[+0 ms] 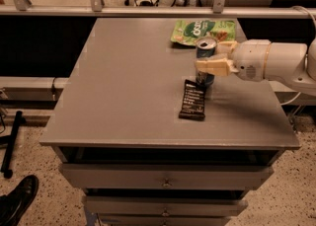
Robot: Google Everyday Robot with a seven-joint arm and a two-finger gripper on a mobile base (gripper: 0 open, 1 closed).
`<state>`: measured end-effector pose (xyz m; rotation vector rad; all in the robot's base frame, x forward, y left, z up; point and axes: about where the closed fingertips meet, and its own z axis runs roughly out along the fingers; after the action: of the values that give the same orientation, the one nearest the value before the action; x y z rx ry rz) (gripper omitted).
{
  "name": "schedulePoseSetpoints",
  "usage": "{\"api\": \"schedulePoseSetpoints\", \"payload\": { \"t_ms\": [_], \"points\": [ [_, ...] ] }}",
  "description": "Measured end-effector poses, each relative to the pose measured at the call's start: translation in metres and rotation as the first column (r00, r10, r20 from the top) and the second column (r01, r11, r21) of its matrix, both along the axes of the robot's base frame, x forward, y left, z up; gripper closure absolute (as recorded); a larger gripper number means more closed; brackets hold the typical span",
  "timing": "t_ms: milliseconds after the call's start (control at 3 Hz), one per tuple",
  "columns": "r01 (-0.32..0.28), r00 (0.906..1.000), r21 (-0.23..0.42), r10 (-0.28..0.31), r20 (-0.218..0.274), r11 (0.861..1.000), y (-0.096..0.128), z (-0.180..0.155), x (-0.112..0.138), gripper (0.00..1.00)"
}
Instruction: Move redbull can near rxbar chocolate
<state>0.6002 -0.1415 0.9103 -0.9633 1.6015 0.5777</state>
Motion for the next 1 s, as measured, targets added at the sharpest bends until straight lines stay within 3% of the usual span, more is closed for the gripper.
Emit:
{"api": "schedulePoseSetpoints", "payload": {
  "t_ms": [333, 667, 1000],
  "points": [
    [0.007, 0.9996, -0.023, -0.007, 0.028, 1.0, -0.015, -0.005, 0.0, 0.53],
    [0.012, 0.9989, -0.037, -0.011, 0.045, 0.999, -0.023, -0.005, 0.001, 0.3],
    [0.019, 0.9993, -0.034, -0.018, 0.032, 0.999, -0.025, -0.009, -0.001, 0.07]
  ]
}}
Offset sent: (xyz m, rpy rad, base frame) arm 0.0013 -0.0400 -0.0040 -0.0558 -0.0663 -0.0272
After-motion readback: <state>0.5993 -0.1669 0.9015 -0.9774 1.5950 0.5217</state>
